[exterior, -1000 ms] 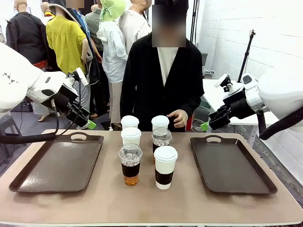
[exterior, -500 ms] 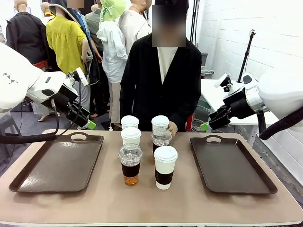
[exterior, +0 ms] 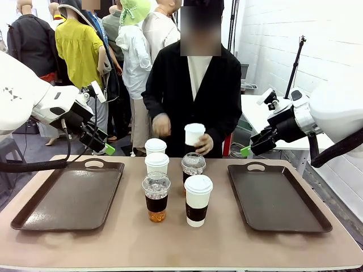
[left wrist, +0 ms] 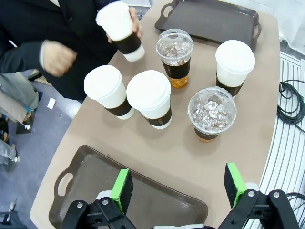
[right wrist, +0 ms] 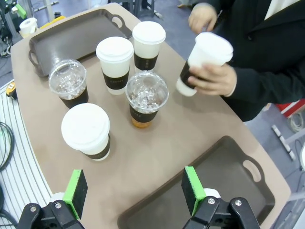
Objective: Distribute the coffee onto the tray.
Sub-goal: Pick up one iced Americano and place it on the right Handle tray.
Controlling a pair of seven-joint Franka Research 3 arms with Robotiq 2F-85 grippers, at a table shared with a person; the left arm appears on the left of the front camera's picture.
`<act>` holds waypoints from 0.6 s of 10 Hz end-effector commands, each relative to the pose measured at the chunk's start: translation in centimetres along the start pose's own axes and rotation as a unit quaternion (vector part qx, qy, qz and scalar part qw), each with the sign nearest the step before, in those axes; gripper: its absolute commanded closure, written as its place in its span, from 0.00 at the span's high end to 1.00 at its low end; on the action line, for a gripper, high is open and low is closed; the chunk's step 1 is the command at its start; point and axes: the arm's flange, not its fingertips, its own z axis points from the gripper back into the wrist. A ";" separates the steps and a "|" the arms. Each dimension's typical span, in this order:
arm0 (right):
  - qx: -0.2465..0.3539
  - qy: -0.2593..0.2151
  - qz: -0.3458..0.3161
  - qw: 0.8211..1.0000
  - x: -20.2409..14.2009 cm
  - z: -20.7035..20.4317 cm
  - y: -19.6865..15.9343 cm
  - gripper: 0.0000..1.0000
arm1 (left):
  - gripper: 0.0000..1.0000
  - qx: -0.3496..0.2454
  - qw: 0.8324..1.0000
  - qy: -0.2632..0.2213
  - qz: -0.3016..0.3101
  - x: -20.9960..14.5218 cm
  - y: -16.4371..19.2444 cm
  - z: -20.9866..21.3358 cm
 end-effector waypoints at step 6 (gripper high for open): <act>-0.009 0.121 0.087 0.989 2.7 -0.6 -7.0 1.00 | 1.00 -0.003 1.000 0.004 -0.003 -0.2 0.1 0.1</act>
